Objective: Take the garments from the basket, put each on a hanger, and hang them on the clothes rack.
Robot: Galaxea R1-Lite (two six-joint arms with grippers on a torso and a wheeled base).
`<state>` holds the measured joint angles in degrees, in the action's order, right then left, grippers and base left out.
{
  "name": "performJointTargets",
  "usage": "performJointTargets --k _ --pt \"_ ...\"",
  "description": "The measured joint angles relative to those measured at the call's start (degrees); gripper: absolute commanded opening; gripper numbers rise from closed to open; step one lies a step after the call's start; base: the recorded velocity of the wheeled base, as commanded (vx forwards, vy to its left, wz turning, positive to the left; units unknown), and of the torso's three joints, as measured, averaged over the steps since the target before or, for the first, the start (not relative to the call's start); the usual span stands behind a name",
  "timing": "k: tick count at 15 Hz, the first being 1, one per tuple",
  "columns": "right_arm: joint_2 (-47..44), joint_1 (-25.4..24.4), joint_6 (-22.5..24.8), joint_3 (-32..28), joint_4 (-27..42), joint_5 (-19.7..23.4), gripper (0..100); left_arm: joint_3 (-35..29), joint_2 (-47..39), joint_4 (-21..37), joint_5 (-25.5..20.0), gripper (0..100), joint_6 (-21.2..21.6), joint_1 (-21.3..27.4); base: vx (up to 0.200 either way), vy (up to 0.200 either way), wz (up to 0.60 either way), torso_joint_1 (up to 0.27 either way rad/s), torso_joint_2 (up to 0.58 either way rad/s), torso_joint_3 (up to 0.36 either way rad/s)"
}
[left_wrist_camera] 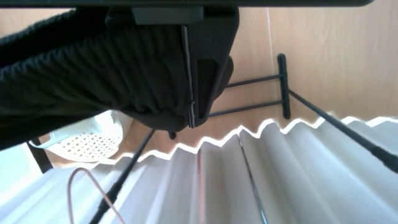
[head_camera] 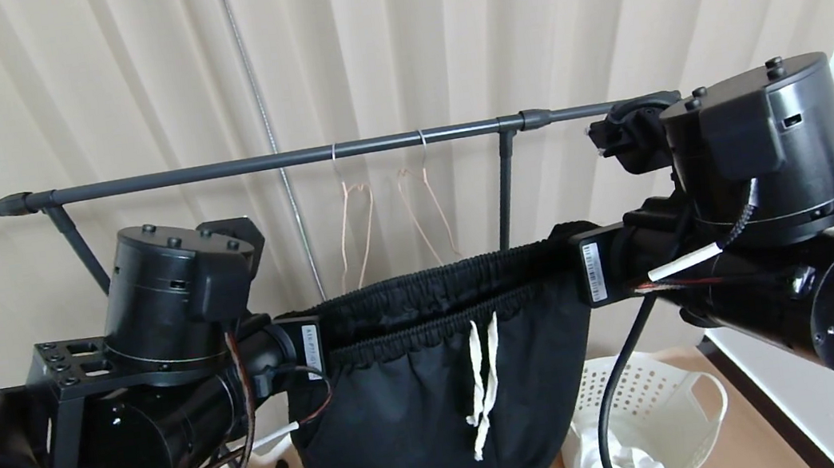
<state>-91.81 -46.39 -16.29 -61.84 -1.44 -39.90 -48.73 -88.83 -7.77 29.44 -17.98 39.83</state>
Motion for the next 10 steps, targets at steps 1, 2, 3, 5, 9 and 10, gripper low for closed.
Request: performJointTargets --k 1,2,3,5,9,10 --pt "-0.1 1.8 0.0 -0.1 -0.1 0.0 0 0.9 0.8 0.0 0.0 0 0.0 -0.7 0.0 0.0 0.0 0.0 0.0 0.0" --pt "-0.2 3.6 0.0 -0.1 -0.1 0.1 0 1.8 1.5 0.0 -0.1 0 0.0 -1.2 0.0 0.0 0.0 0.0 0.0 0.0" --pt "-0.2 5.0 0.1 -0.2 -0.1 0.1 0 3.0 2.3 -0.1 -0.1 0 0.0 -1.9 0.0 0.0 0.0 0.0 0.0 0.0" --pt "-0.2 7.1 0.1 -0.3 0.0 0.8 0 4.9 3.5 -0.2 -0.2 0 -0.1 -2.9 0.0 0.0 0.0 0.0 0.0 0.0" --pt "-0.2 8.6 0.2 0.0 0.5 1.6 0 4.6 4.2 -0.5 -0.5 0 0.4 -3.2 0.0 0.0 0.0 0.0 0.0 0.0" --pt "-0.1 8.5 0.2 0.3 0.7 1.6 0 3.5 4.0 -0.4 -1.0 0 0.6 -3.0 0.0 0.0 0.0 0.0 0.0 0.0"
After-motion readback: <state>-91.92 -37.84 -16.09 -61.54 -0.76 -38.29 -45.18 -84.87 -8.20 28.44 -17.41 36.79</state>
